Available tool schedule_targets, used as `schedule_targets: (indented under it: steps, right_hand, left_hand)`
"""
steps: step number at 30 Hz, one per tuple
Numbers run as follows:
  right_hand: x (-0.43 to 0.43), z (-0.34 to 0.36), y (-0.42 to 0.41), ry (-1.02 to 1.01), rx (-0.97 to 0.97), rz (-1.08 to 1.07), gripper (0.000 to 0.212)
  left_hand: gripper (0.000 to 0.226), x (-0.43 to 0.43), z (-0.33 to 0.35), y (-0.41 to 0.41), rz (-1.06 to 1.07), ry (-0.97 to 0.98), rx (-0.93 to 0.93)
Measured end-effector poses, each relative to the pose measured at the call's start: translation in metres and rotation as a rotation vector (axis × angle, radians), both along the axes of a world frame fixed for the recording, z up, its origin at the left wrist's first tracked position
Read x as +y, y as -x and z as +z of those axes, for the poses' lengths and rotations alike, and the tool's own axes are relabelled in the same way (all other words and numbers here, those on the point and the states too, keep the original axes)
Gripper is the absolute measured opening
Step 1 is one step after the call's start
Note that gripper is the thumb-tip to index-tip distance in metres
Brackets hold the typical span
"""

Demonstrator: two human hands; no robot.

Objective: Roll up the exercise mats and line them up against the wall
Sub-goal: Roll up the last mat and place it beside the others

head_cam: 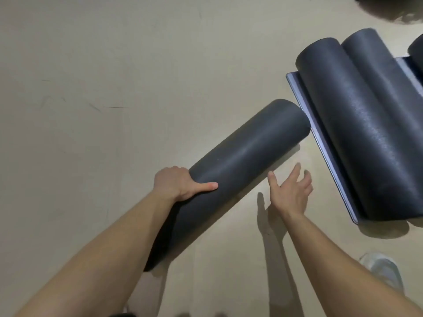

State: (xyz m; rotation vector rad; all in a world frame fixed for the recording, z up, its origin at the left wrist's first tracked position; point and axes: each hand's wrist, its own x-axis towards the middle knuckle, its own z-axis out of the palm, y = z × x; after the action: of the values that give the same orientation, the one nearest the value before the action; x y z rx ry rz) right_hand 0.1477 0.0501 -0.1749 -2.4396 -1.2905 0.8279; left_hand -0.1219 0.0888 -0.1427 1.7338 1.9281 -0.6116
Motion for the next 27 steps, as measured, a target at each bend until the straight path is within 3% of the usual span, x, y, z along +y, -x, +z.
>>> schedule_targets:
  steps: [3, 5, 7, 13, 16, 18, 20, 23, 27]
  right_hand:
    - [-0.031, -0.004, 0.032, 0.209, 0.662, 0.002, 0.066]
    - [-0.045, -0.002, 0.047, 0.175, 0.882, -0.048, 0.056]
    - [-0.051, -0.003, 0.05, 0.138, 0.974, -0.177, 0.055]
    - [-0.033, -0.036, 0.042, 0.16, 1.13, -0.289, 0.092]
    - [-0.021, -0.053, 0.048, 0.09, 1.173, -0.313, 0.086]
    - [-0.021, -0.042, 0.059, 0.059, 1.158, -0.391, 0.079]
    - [-0.025, -0.032, 0.064, 0.027, 1.063, -0.439, 0.085]
    - [-0.029, -0.011, 0.055, 0.043, 0.944, -0.398, 0.102]
    - [-0.034, 0.026, 0.028, 0.066, 0.931, -0.377, 0.08]
  left_hand:
    - [0.097, -0.032, 0.004, -0.032, 0.137, 0.036, -0.088]
    - [0.094, -0.047, 0.006, -0.045, 0.222, 0.051, -0.15]
    - [0.098, -0.055, 0.002, -0.045, 0.302, 0.073, -0.229]
    - [0.116, -0.054, -0.047, -0.021, 0.691, 0.106, -0.646]
    - [0.102, -0.054, -0.066, -0.022, 0.804, 0.112, -0.783]
    - [0.116, -0.056, -0.064, -0.024, 0.906, 0.184, -0.865]
    - [0.126, -0.057, -0.058, -0.028, 0.943, 0.269, -0.915]
    - [0.085, -0.058, -0.034, -0.046, 0.934, 0.417, -0.991]
    - [0.083, -0.072, 0.004, -0.068, 0.951, 0.461, -1.057]
